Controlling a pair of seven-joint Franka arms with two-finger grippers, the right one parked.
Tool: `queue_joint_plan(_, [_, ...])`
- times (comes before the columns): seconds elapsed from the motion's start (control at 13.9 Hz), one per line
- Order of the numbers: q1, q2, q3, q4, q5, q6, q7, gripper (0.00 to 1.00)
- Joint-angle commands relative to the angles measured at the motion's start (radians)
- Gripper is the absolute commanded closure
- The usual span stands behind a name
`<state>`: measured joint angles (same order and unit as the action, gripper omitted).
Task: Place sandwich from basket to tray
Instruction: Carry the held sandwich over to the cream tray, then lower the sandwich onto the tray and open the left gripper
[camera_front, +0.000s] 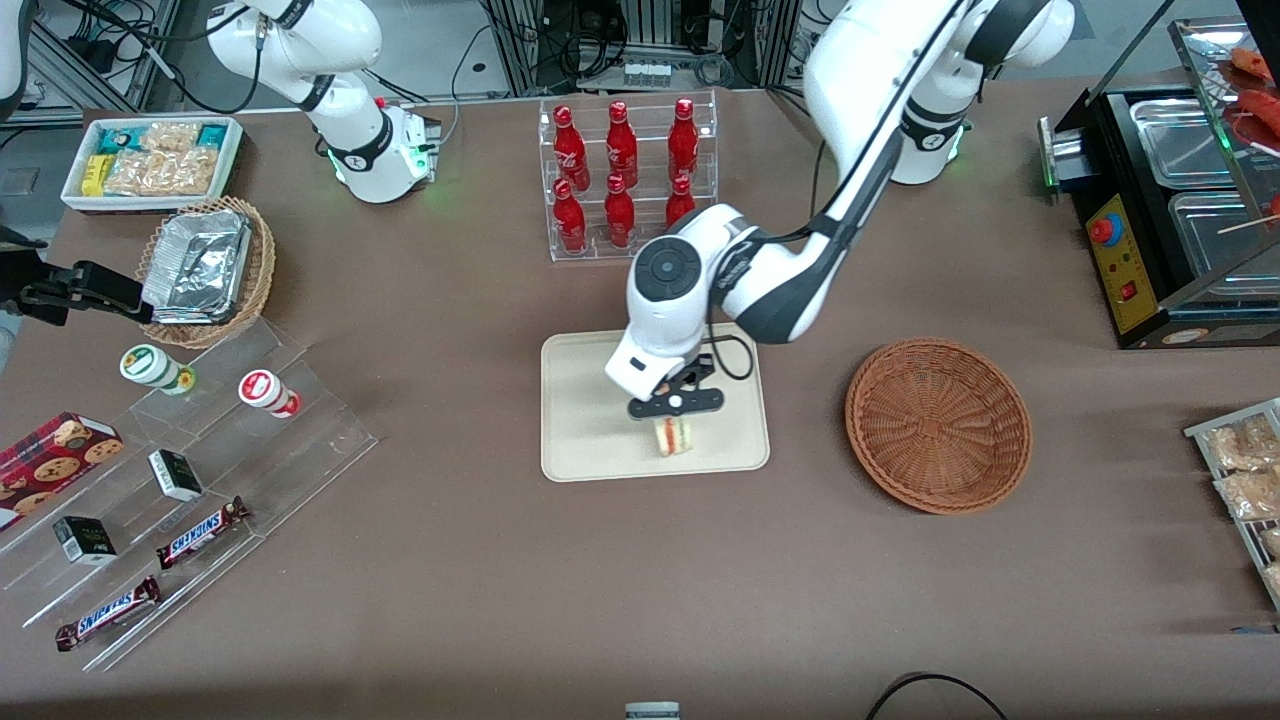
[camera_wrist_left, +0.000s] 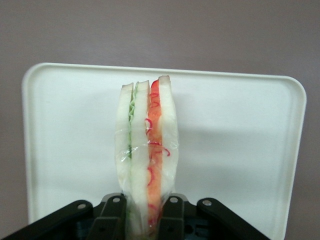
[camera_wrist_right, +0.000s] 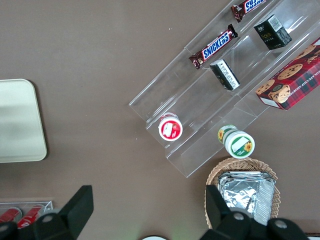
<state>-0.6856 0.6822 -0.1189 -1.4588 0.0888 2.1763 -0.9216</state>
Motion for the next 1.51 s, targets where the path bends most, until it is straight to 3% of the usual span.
queue_joint_plan(0.0, [-0.037,0.055,0.018,0.035,0.023,0.045,-0.026,1.00])
queue_joint_plan(0.14, [-0.042,0.068,0.019,0.034,0.032,0.045,-0.017,1.00])
queue_joint_plan(0.29, [-0.042,0.083,0.018,0.032,0.087,0.043,-0.028,1.00])
queue_joint_plan(0.58, [-0.063,0.102,0.019,0.024,0.095,0.045,-0.028,1.00])
queue_joint_plan(0.65, [-0.063,0.103,0.019,0.024,0.092,0.045,-0.029,0.73])
queue_joint_plan(0.72, [-0.063,0.103,0.018,0.024,0.092,0.045,-0.028,0.24])
queue_joint_plan(0.79, [-0.063,0.103,0.019,0.023,0.092,0.042,-0.028,0.05])
queue_joint_plan(1.01, [-0.058,0.079,0.021,0.026,0.091,0.024,-0.029,0.01])
queue_joint_plan(1.23, [-0.049,-0.016,0.024,0.035,0.077,-0.099,-0.029,0.00])
queue_joint_plan(1.44, [0.020,-0.113,0.024,0.035,0.065,-0.142,-0.106,0.00])
